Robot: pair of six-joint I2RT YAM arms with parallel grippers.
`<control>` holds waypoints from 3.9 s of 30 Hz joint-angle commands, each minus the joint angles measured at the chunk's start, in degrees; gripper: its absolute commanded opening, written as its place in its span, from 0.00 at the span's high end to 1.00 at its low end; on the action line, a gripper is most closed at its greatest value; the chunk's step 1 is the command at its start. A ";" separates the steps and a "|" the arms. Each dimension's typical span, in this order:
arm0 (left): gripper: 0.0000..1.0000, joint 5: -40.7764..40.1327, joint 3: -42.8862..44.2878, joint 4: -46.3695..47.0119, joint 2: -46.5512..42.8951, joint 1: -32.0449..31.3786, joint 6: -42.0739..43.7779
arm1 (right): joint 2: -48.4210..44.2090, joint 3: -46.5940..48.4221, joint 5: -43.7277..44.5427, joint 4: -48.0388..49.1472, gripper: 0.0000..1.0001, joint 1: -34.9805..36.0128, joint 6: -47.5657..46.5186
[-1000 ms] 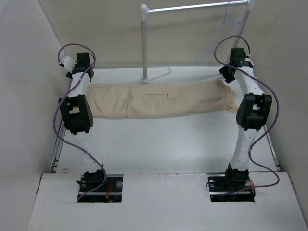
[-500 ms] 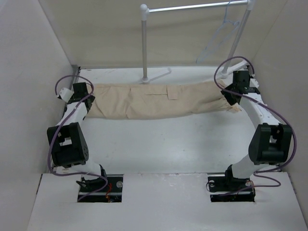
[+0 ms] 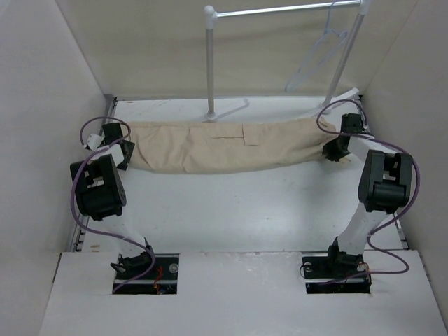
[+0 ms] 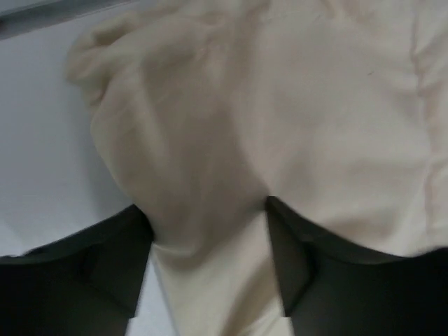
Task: Place the trousers on the hanger
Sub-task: Fold the trousers at the center of the board.
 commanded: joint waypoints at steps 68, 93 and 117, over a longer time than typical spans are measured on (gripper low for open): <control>0.21 -14.39 -4.16 -27.63 -40.71 -42.15 2.76 | -52.67 2.16 7.30 -8.13 0.91 -3.82 -11.85; 0.19 0.47 -11.18 -19.99 -49.33 -7.35 5.05 | 8.08 46.67 11.86 -16.84 0.31 73.55 -7.11; 0.40 5.29 16.14 -8.65 -4.51 -51.11 13.48 | -42.12 -24.63 2.72 -7.60 0.59 40.59 -3.87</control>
